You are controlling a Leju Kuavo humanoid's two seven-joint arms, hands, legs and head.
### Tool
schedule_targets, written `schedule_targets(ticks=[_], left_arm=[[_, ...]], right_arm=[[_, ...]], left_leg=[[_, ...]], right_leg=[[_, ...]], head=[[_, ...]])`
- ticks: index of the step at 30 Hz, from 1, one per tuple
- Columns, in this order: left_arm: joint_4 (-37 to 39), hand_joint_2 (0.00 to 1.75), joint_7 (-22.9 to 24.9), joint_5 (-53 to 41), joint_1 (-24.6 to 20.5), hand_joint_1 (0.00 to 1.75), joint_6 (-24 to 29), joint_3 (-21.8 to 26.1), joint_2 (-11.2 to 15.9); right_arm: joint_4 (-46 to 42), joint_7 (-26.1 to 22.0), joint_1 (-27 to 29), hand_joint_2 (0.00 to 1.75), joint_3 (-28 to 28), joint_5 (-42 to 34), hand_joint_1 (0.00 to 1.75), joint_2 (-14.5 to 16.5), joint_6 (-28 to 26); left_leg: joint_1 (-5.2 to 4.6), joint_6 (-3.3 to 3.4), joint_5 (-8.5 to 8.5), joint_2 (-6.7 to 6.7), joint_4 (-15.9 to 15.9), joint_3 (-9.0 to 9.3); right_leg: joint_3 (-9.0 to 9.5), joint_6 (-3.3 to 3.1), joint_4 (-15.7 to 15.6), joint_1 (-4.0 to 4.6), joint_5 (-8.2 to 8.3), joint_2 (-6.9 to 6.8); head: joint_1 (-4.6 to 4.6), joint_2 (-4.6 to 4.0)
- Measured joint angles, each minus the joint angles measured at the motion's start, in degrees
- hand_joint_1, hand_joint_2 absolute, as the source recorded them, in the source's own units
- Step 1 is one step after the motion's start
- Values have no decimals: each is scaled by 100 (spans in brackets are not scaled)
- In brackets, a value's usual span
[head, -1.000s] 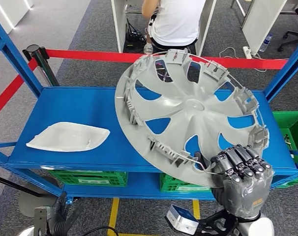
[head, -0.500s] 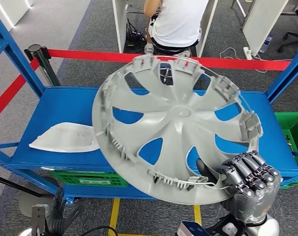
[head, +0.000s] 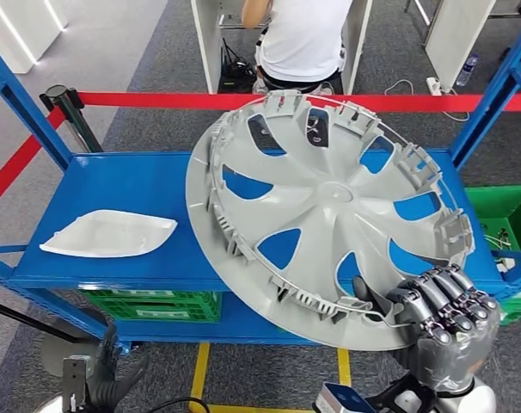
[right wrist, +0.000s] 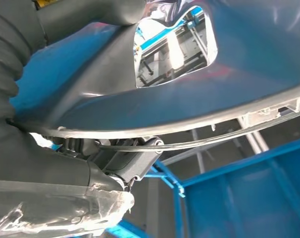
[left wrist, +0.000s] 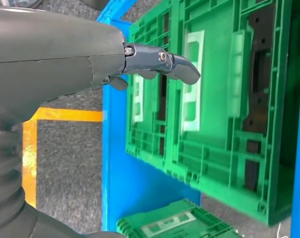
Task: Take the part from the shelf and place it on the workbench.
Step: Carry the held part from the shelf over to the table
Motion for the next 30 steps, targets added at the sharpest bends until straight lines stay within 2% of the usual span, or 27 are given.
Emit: schedule_targets(ticks=[2, 3, 4, 5, 6, 7, 8, 9, 10, 11, 13, 14, 15, 17, 18, 19, 20, 21, 22, 23, 24, 25, 26, 28, 29, 30], left_arm=[[-3, 175, 0, -1, 0, 0, 23, -38, -5], [-3, 175, 0, -2, 0, 0, 43, -62, -7], [-3, 175, 0, -2, 0, 0, 63, -85, -7], [-6, 175, -1, -2, -1, 0, 77, -105, -5], [-13, 175, 0, -2, -3, 0, 84, -119, -4], [-23, 175, 0, -2, -7, 0, 86, -131, -3], [-38, 175, 0, -2, -16, 0, 86, -144, -3], [-52, 175, 0, -2, -29, 0, 87, -158, -3], [-64, 175, 0, -1, -39, 0, 88, -176, -3], [-72, 175, 0, -1, -43, 0, 91, -194, -3], [-78, 175, 1, -1, -34, 0, 97, -221, -4], [-78, 175, 1, -1, -32, 0, 99, -230, -3], [-79, 175, 1, 0, -33, 0, 99, -237, -2], [-79, 175, 0, 1, -34, 0, 99, -251, 3], [-79, 175, 0, 1, -31, 0, 98, -258, 3], [-79, 175, -1, 0, -27, 0, 98, -263, 3], [-79, 175, -1, 0, -25, 0, 98, -267, 3], [-79, 175, -1, 0, -24, 0, 99, -269, 4], [-79, 175, -1, 0, -25, 0, 99, -273, 5], [-79, 175, -1, 0, -26, 0, 99, -279, 6], [-79, 175, -1, 1, -28, 0, 100, -289, 8], [-79, 175, -1, 1, -32, 0, 101, -299, 9], [-79, 175, 0, 1, -36, 0, 102, -311, 11], [-79, 175, 1, 1, -40, 0, 113, -335, 19], [-79, 175, 1, 1, -40, 0, 119, -346, 25], [-79, 175, 0, 1, -39, 0, 126, -356, 30]], right_arm=[[-15, 0, 2, 175, -16, -3, 175, 16, 0], [-19, -1, 3, 175, -25, -6, 175, 19, 1], [-23, -1, 6, 175, -34, -10, 175, 19, 1], [-25, -1, 9, 175, -41, -15, 175, 19, 1], [-29, -1, 11, 175, -45, -19, 175, 19, 0], [-38, 0, 12, 175, -48, -22, 175, 20, 0], [-53, 0, 13, 175, -50, -23, 175, 24, 0], [-69, 0, 13, 175, -50, -25, 175, 28, -1], [-85, 0, 13, 175, -51, -28, 175, 33, -1], [-96, 0, 14, 175, -52, -35, 175, 39, -1], [-110, 0, 20, 175, -55, -52, 175, 46, -1], [-116, 0, 26, 175, -57, -61, 175, 48, -1], [-124, 0, 31, 175, -58, -70, 175, 48, -1], [-131, 0, 39, 175, -60, -91, 175, 48, 0], [-133, 0, 43, 175, -61, -103, 175, 48, 0], [-133, 0, 51, 175, -61, -114, 175, 48, 0], [-133, 0, 61, 175, -63, -126, 175, 48, 0], [-133, 0, 70, 175, -66, -139, 175, 48, 0], [-133, 0, 78, 175, -68, -150, 175, 48, 0], [-133, 0, 80, 175, -71, -157, 175, 48, 0], [-136, 0, 81, 175, -73, -161, 175, 49, -1], [-139, 0, 84, 175, -76, -162, 175, 50, -1], [-143, 0, 88, 175, -80, -161, 175, 51, -1], [-148, 0, 99, 175, -92, -160, 175, 54, -1], [-148, 0, 100, 175, -98, -158, 175, 58, -1], [-148, 0, 100, 175, -102, -156, 175, 63, 0]], left_leg=[[-1, -29, -501, 4, 711, -245], [-1, -33, -676, 4, 1061, -340], [-4, -26, -740, 4, 1277, -365], [-9, -8, -689, 4, 1290, -293], [-17, 19, -557, 4, 1096, -119], [-29, 54, -412, 4, 748, 141], [-47, 91, -337, 4, 336, 425], [-62, 120, -309, 1, -15, 653], [-78, 144, -320, -3, -255, 793], [-94, 166, -344, -7, -363, 838], [-96, 228, -275, 1, -403, 787], [-88, 269, -227, 11, -415, 754], [-77, 306, -172, 21, -429, 711], [-74, 353, -67, 32, -428, 596], [-77, 360, -14, 35, -423, 529], [-80, 360, 41, 38, -419, 458], [-82, 355, 93, 42, -416, 389], [-83, 345, 143, 45, -414, 325], [-83, 331, 191, 47, -411, 268], [-89, 310, 234, 48, -406, 222], [-95, 285, 276, 48, -398, 186], [-100, 255, 324, 50, -392, 159], [-101, 224, 370, 52, -391, 139], [-90, 161, 437, 55, -391, 108], [-85, 127, 365, 53, -350, 74], [-81, 94, 185, 51, -215, 16]], right_leg=[[-123, -72, 4, 17, 87, -16], [-187, -89, 6, 30, 133, -22], [-251, -95, 8, 45, 180, -25], [-310, -95, 8, 59, 224, -25], [-363, -89, 8, 69, 267, -22], [-408, -77, 9, 77, 309, -19], [-447, -57, 10, 89, 347, -15], [-475, -30, 9, 96, 388, -15], [-492, 4, 5, 98, 429, -17], [-503, 43, -7, 97, 472, -20], [-527, 117, -4, 83, 516, -21], [-568, 147, 65, 81, 431, -20], [-630, 173, 235, 83, 242, -22], [-803, 208, 880, 83, -322, -24], [-868, 221, 1235, 83, -538, -25], [-884, 228, 1489, 84, -624, -25], [-816, 229, 1558, 84, -572, -26], [-647, 222, 1420, 84, -427, -26], [-383, 209, 1093, 85, -258, -31], [-86, 193, 669, 90, -177, -42], [197, 173, 247, 99, -167, -50], [370, 153, -52, 110, -205, -58], [440, 129, -205, 125, -258, -59], [373, 50, -243, 127, -212, -56], [335, -3, -242, 118, -163, -57], [285, -55, -248, 105, -101, -61]], head=[[-17, 0], [-21, 0], [-21, 0], [-21, 0], [-21, 0], [-21, 0], [-22, 0], [-18, 0], [-17, 0], [-16, 0], [-19, 0], [-10, 0], [-2, 0], [21, 0], [25, 0], [27, 0], [27, -1], [28, -1], [28, -1], [28, -1], [26, 0], [24, 0], [22, 0], [22, 0], [17, 0], [7, 0]])
